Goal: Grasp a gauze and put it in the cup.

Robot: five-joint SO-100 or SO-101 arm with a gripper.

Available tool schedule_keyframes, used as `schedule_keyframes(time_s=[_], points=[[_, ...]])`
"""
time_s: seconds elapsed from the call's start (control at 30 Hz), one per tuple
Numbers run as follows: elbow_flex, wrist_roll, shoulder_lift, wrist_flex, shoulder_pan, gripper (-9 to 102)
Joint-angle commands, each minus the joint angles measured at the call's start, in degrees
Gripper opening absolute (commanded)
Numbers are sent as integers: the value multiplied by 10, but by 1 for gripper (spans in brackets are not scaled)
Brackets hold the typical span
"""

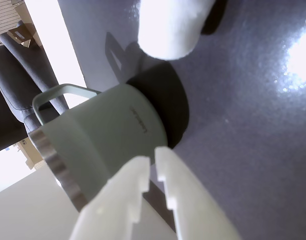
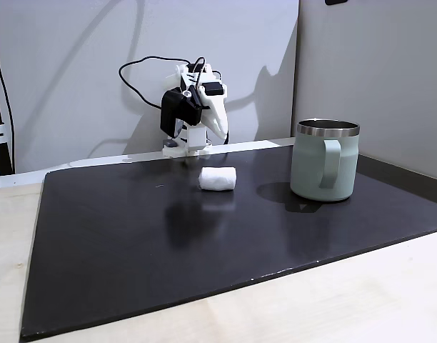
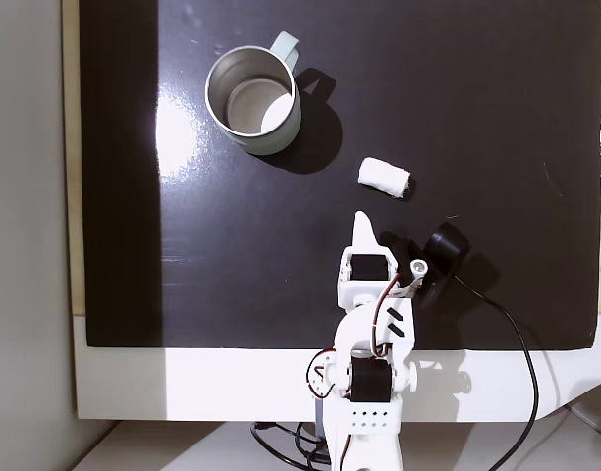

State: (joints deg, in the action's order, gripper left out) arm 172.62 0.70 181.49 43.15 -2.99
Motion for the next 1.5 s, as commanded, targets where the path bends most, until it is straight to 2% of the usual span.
schedule_keyframes(time_s=[0.0, 0.67, 1.0, 1.1, 1.23, 1.47], points=[[-4, -51, 5, -7, 47, 0], [-5, -49, 5, -8, 47, 0], [-88, -40, -1, 54, 26, 0], [-153, -25, -62, 62, 25, 0], [-288, 7, -230, 84, 11, 0], [-535, 53, -502, 184, -37, 0]])
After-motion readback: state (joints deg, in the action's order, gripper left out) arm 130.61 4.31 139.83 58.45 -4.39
